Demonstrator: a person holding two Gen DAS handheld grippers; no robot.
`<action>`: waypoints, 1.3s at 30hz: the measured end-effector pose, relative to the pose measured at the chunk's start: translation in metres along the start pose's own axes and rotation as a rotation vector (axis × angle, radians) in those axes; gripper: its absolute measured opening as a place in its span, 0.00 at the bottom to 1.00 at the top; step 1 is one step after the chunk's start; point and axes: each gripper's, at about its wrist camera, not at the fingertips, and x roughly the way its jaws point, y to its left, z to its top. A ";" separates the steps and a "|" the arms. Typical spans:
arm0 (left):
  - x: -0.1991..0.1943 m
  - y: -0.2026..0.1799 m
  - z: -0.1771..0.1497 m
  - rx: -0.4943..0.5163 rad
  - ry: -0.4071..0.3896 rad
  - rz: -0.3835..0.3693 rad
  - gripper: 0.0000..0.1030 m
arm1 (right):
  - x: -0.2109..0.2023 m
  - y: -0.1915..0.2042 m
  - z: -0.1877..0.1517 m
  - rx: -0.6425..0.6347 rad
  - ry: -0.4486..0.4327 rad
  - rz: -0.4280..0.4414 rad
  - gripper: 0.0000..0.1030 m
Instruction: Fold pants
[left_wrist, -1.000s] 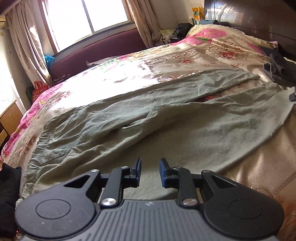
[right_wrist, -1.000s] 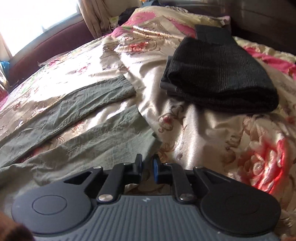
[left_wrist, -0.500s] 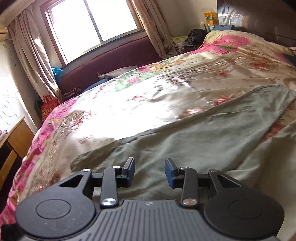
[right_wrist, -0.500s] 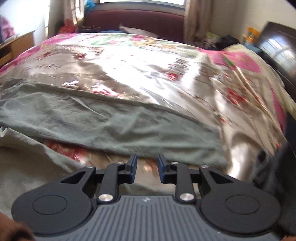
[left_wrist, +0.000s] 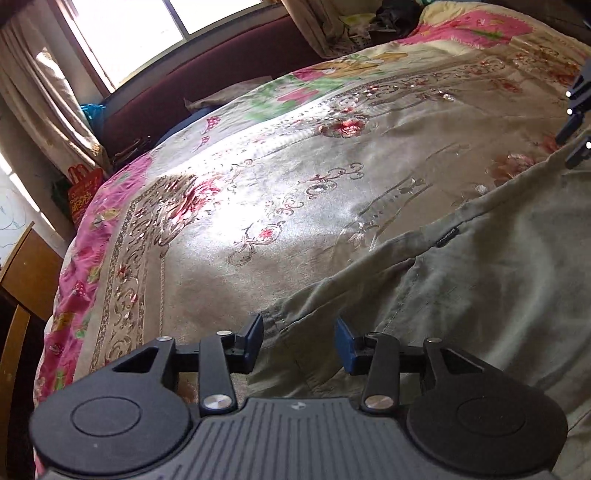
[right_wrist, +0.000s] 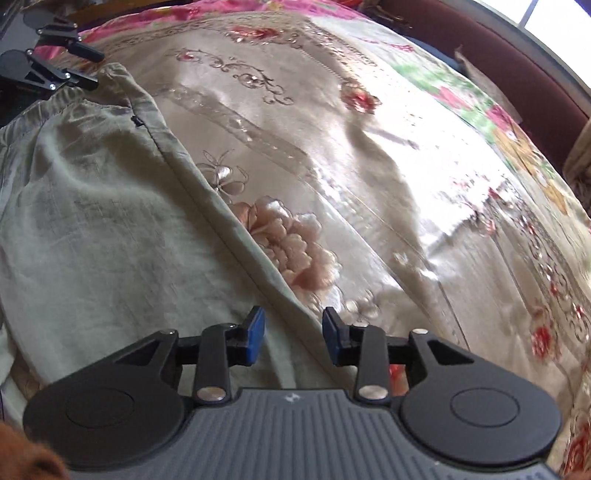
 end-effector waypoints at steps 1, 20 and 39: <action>0.005 0.002 0.000 0.022 0.010 -0.006 0.59 | 0.006 0.000 0.005 -0.010 0.006 0.011 0.35; 0.028 -0.005 0.011 0.193 0.094 -0.069 0.22 | 0.011 0.000 0.021 0.020 0.085 0.082 0.01; -0.202 -0.081 -0.137 0.062 -0.134 0.159 0.21 | -0.176 0.227 -0.127 0.079 -0.147 0.128 0.01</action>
